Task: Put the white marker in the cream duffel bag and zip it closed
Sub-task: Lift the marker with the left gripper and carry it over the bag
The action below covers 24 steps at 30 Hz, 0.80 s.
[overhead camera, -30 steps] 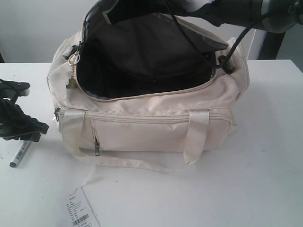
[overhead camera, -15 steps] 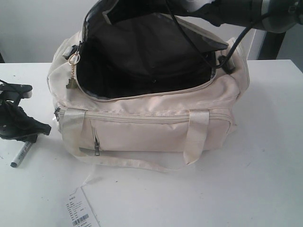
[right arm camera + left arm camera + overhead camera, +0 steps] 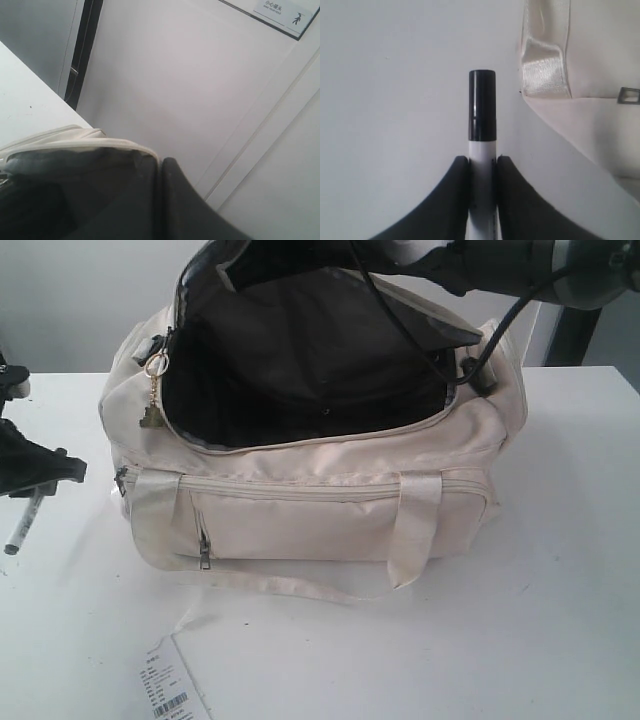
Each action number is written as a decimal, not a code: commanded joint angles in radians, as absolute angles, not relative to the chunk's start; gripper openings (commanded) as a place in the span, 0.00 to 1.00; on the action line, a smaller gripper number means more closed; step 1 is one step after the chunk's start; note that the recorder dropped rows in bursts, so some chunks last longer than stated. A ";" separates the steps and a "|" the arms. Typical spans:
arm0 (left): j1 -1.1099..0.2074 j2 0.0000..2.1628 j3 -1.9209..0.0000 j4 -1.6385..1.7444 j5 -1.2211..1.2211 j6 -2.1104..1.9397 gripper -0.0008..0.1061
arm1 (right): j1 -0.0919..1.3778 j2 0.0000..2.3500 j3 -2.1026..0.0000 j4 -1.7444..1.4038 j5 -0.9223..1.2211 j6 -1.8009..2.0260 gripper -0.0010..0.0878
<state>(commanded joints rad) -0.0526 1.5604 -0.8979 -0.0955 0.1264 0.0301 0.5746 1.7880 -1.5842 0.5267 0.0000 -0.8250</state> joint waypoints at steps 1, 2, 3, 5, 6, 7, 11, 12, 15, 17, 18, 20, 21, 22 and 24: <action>-0.053 1.544 -0.887 -0.096 0.123 0.030 0.01 | 0.575 1.788 -1.584 0.527 0.000 -0.802 0.01; -0.053 1.522 -0.874 -0.096 0.118 0.030 0.01 | 0.575 1.788 -1.584 0.527 0.000 -0.812 0.01; -0.053 1.502 -0.863 -0.096 0.116 0.030 0.01 | 0.575 1.788 -1.584 0.527 0.000 -0.808 0.01; -0.053 1.462 -0.838 -0.096 0.098 0.030 0.01 | 0.575 1.788 -1.584 0.527 0.000 -0.808 0.01; -0.053 1.437 -0.821 -0.096 0.079 0.029 0.01 | 0.575 1.788 -1.584 0.527 0.000 -0.808 0.01; -0.053 1.412 -0.802 -0.096 0.058 0.027 0.01 | 0.575 1.788 -1.584 0.527 0.000 -0.808 0.01; -0.053 1.272 -0.718 -0.100 -0.021 -0.007 0.01 | 0.575 1.788 -1.584 0.527 0.000 -0.808 0.01; -0.053 1.232 -0.697 -0.100 -0.042 -0.007 0.01 | 0.575 1.788 -1.584 0.527 0.000 -0.808 0.01; -0.053 1.147 -0.650 -0.100 -0.120 -0.032 0.01 | 0.575 1.788 -1.584 0.527 0.000 -0.808 0.01; -0.059 1.087 -0.614 -0.100 -0.171 -0.034 0.01 | 0.575 1.788 -1.584 0.527 0.000 -0.808 0.01; -0.063 1.074 -0.606 -0.100 -0.188 -0.034 0.01 | 0.575 1.788 -1.584 0.527 0.000 -0.808 0.01; -0.095 1.038 -0.592 -0.100 -0.245 -0.037 0.01 | 0.575 1.788 -1.584 0.527 0.000 -0.808 0.01; -0.115 1.014 -0.583 -0.100 -0.287 -0.049 0.01 | 0.575 1.788 -1.584 0.527 0.000 -0.808 0.01; -0.123 1.002 -0.578 -0.100 -0.314 -0.059 0.01 | 0.575 1.788 -1.584 0.527 0.000 -0.808 0.01; -0.137 0.984 -0.569 -0.095 -0.361 -0.084 0.01 | 0.575 1.788 -1.584 0.527 0.000 -0.808 0.01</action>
